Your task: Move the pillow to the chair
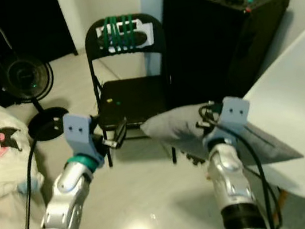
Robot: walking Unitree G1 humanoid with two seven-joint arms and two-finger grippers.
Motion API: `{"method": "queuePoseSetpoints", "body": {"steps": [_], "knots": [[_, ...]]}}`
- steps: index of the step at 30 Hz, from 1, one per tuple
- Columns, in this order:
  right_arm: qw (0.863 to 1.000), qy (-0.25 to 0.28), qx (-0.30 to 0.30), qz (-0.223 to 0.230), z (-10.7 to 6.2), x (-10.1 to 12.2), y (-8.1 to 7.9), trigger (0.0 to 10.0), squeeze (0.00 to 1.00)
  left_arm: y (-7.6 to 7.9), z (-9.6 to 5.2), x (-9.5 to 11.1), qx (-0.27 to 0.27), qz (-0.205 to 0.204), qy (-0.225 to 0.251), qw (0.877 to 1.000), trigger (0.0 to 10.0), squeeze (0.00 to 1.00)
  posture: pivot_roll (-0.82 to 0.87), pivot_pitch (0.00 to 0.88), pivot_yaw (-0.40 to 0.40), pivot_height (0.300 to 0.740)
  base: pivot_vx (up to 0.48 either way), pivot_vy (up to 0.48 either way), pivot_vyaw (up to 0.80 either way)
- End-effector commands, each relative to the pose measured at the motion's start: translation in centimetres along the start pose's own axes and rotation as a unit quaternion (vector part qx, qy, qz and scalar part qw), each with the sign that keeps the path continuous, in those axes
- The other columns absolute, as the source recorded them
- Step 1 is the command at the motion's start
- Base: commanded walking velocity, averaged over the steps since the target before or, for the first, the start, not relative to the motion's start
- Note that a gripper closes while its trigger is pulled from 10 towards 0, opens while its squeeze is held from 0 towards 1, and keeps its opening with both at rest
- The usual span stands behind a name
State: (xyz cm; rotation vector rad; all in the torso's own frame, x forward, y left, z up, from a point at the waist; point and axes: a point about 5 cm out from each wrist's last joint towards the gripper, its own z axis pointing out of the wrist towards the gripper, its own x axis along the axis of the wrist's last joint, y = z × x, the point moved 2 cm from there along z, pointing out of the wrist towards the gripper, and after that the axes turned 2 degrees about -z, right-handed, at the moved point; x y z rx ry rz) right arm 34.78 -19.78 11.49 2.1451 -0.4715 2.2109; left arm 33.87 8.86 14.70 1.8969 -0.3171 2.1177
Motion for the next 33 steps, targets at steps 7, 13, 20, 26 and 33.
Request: {"method": "queuePoseSetpoints", "body": {"steps": [7, 13, 20, 26, 33], "knots": [[0.997, 0.062, 0.029, -0.024, 0.9, 3.1, -0.9, 10.0, 0.0, -0.1, -0.2, -0.7, 0.0, -0.006, -0.011, 1.0, 10.0, 0.0, -0.01, 0.005, 0.055, 0.739, 0.317, 0.0, 0.0], [0.996, 0.072, 0.048, -0.008, 1.1, 4.0, -1.3, 10.0, 0.0, 0.0, -0.1, -0.7, 0.0, -0.007, -0.011, 1.0, 10.0, 0.0, -0.01, 0.004, 0.053, 0.739, 0.315, 0.0, 0.0], [0.995, 0.081, 0.067, 0.004, 1.2, 4.7, -2.0, 10.0, 0.0, 0.2, 0.1, -0.7, -0.002, -0.01, -0.009, 1.0, 10.0, 0.0, -0.02, 0.005, 0.056, 0.739, 0.315, 0.0, 0.0], [0.994, 0.083, 0.066, 0.0, 1.2, 4.8, -2.0, 10.0, 0.0, 0.3, 0.3, -0.7, -0.007, -0.011, -0.01, 1.0, 10.0, 0.0, -0.03, 0.006, 0.067, 0.739, 0.314, 0.0, 0.0], [0.995, 0.082, 0.063, 0.001, 1.1, 4.8, -1.6, 10.0, 0.0, 0.5, 0.4, -0.7, -0.011, -0.012, -0.009, 1.0, 10.0, 0.0, -0.03, 0.007, 0.069, 0.739, 0.316, 0.0, 0.0]]}}
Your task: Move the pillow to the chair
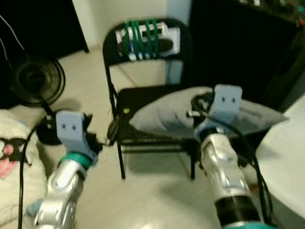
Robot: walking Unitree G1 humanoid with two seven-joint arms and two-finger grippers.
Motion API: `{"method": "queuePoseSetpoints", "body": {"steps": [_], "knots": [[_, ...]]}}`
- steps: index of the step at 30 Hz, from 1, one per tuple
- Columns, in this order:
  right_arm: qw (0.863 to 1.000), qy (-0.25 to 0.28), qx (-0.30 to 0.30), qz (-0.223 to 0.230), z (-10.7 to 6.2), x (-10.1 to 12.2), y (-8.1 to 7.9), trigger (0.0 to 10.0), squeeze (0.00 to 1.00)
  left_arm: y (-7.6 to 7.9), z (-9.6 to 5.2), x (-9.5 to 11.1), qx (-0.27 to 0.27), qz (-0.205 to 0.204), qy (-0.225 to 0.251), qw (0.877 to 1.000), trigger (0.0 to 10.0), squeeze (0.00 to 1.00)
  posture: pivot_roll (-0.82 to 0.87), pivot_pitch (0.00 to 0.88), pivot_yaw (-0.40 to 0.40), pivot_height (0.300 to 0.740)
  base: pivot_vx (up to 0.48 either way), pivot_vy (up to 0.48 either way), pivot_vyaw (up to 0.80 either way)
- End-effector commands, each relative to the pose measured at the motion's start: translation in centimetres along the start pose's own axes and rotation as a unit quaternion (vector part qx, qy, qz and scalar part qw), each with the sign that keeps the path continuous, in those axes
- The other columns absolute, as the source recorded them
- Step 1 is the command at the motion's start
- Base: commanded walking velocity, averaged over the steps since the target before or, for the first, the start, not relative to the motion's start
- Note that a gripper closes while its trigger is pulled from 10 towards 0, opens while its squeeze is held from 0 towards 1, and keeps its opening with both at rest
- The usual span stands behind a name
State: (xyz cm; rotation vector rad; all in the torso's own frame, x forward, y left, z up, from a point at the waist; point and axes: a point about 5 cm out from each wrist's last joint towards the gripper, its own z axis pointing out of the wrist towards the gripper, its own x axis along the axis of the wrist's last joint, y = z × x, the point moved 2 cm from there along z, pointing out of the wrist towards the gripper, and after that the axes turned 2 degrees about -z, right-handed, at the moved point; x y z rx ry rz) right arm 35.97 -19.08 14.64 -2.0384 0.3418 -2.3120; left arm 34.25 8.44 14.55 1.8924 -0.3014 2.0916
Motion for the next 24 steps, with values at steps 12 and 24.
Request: {"method": "queuePoseSetpoints", "body": {"steps": [12, 24], "knots": [[0.999, 0.034, 0.005, 0.0, 0.14, 1.48, -0.18, 10.0, 0.0, 0.17, -0.21, -0.5, -0.01, 0.0, -0.008, 1.0, 10.0, 0.0, -0.02, 0.011, 0.072, 0.739, 0.316, 0.0, 0.0], [1.0, 0.029, 0.003, 0.001, -0.08, 1.15, -0.06, 10.0, 0.0, 0.2, -0.28, -0.57, -0.014, 0.001, -0.009, 1.0, 10.0, 0.0, -0.02, 0.011, 0.077, 0.739, 0.315, 0.0, 0.0]]}}
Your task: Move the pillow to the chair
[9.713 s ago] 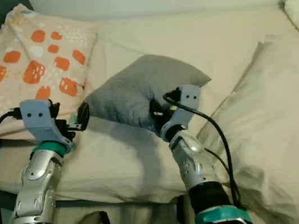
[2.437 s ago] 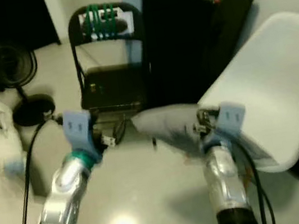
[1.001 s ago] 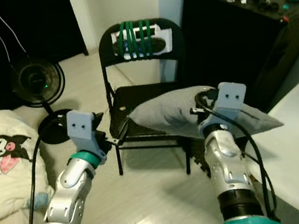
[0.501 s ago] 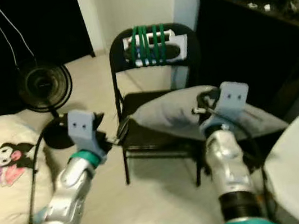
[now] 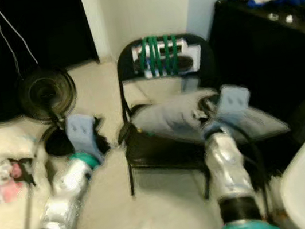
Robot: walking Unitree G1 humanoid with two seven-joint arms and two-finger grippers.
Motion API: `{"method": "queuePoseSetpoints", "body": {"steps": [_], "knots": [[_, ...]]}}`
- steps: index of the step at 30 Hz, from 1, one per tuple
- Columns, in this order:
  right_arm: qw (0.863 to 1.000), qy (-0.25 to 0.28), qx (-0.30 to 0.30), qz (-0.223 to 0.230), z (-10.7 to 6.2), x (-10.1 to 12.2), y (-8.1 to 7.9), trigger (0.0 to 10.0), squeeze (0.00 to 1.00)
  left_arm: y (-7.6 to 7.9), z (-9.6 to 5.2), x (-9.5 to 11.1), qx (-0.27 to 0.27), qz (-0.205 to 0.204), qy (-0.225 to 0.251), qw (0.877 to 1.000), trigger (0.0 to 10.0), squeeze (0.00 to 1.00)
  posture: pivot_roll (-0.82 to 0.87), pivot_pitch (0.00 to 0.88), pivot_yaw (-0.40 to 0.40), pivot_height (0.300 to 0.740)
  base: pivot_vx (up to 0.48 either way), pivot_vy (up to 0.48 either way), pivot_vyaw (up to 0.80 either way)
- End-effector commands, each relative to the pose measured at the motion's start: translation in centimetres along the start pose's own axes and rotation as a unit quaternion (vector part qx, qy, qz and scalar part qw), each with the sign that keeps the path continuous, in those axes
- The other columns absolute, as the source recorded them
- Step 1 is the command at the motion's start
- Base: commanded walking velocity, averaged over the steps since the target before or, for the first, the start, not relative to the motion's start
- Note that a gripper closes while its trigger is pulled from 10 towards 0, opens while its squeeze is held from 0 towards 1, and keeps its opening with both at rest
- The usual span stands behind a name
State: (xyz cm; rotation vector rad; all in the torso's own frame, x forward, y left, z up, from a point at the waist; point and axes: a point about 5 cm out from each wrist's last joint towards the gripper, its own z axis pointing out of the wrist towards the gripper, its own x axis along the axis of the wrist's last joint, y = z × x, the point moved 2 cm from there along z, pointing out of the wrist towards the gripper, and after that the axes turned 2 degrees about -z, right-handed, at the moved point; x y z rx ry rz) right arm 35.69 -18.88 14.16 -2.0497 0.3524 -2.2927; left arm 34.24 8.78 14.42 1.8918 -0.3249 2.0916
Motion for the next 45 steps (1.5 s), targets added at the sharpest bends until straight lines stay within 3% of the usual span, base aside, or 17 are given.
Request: {"method": "queuePoseSetpoints", "body": {"steps": [1, 45], "knots": [[0.999, 0.036, 0.004, -0.003, 0.24, 1.6, 0.02, 10.0, 0.0, 0.55, -0.13, -0.5, -0.009, -0.005, -0.008, 1.0, 10.0, 0.0, -0.02, 0.009, 0.077, 0.739, 0.315, 0.0, 0.0], [1.0, 0.027, 0.0, -0.007, 0.03, 1.04, 0.48, 10.0, 0.0, 0.89, -0.1, -0.66, -0.013, -0.006, -0.009, 1.0, 10.0, 0.0, -0.03, 0.013, 0.08, 0.739, 0.29, 0.0, 0.0]]}}
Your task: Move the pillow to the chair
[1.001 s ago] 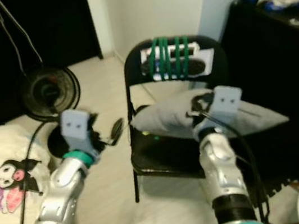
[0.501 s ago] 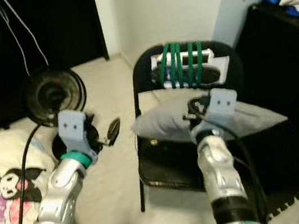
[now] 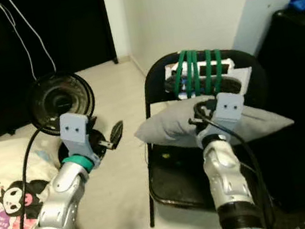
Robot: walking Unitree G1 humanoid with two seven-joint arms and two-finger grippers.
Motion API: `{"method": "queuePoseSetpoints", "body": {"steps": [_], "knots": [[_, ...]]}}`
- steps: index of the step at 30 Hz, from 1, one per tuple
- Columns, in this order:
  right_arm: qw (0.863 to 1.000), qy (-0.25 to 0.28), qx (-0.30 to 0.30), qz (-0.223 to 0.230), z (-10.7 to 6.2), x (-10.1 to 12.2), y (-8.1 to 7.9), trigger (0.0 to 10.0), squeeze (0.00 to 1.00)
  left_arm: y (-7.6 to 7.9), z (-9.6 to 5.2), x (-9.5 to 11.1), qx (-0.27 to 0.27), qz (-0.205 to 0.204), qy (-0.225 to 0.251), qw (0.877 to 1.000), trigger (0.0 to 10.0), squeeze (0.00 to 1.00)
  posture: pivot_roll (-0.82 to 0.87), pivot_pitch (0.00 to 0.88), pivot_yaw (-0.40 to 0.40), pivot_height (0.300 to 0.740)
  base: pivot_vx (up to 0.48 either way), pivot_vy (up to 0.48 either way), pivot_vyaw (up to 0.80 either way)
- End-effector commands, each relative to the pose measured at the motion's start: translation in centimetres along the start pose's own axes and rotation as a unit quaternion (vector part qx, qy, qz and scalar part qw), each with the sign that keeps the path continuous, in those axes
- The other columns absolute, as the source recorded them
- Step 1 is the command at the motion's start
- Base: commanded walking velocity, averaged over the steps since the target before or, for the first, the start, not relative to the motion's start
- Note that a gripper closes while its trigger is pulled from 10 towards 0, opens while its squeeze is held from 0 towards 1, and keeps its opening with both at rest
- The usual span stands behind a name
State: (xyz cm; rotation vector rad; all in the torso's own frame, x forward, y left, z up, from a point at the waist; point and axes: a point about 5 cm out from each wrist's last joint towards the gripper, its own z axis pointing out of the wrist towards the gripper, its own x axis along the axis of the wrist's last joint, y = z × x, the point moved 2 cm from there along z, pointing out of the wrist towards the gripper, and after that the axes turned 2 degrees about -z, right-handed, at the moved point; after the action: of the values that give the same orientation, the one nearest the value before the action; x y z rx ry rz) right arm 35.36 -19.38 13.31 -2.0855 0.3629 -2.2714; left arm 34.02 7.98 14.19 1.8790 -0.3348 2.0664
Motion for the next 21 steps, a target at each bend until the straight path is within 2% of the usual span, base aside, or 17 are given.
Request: {"method": "queuePoseSetpoints", "body": {"steps": [1, 16, 21], "knots": [[0.999, 0.039, 0.006, -0.005, 0.31, 1.75, -0.21, 10.0, 0.0, 0.07, -0.17, -0.39, -0.001, 0.001, -0.007, 1.0, 10.0, 0.0, -0.03, 0.013, 0.08, 0.739, 0.0, 0.0, 0.0], [1.0, 0.024, 0.015, -0.006, 0.16, 1.12, -0.69, 10.0, 0.0, 0.01, -0.38, -0.76, 0.007, 0.005, -0.014, 1.0, 10.0, 0.0, -0.02, 0.02, 0.073, 0.739, 0.0, 0.0, 0.0], [1.0, 0.021, 0.017, -0.001, 0.03, 0.98, -0.87, 10.0, 0.0, 0.05, -0.48, -0.86, 0.008, 0.005, -0.016, 1.0, 10.0, 0.0, -0.02, 0.025, 0.073, 0.724, 0.0, 0.0, 0.0]]}}
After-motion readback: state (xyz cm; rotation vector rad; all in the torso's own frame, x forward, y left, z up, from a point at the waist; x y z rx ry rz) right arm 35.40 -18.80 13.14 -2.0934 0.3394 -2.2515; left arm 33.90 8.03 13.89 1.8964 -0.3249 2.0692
